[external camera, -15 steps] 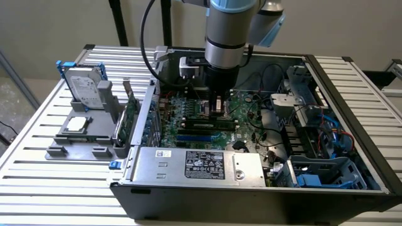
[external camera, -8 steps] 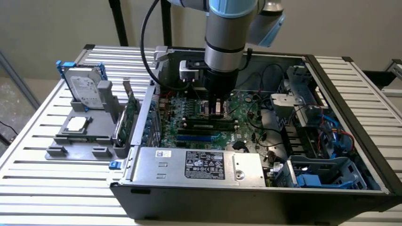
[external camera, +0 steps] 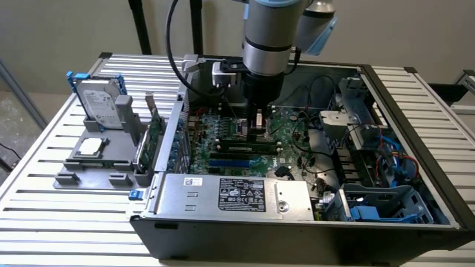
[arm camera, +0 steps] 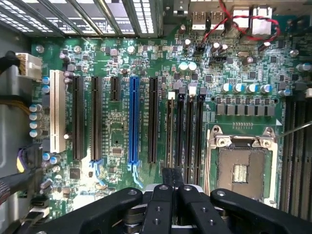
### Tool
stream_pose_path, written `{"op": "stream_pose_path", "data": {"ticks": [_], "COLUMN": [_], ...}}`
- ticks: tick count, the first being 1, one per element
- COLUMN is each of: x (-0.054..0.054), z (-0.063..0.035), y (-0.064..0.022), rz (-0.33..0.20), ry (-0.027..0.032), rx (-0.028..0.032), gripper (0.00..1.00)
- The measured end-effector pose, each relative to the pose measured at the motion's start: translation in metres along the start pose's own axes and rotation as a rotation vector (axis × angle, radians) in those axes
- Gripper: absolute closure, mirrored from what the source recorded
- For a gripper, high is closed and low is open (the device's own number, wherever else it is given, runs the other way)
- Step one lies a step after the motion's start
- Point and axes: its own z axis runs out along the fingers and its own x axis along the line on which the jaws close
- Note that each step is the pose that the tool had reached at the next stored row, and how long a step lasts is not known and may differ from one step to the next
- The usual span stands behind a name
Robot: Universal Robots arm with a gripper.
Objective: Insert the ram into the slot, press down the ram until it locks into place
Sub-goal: 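Press down the ram until it locks into place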
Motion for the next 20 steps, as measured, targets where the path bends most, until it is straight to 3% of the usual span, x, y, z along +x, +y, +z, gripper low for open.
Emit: {"op": "stream_pose_path", "data": {"ticks": [3,20], "x": [0.0011,0.0012], "z": [-0.0118,-0.0119], "y": [-0.0017,-0.0017], "rz": [0.000,0.000], "ry": [-0.0002,-0.0002], "rx": [-0.0031,-0.0034], "gripper": [0.89,0.89]}}
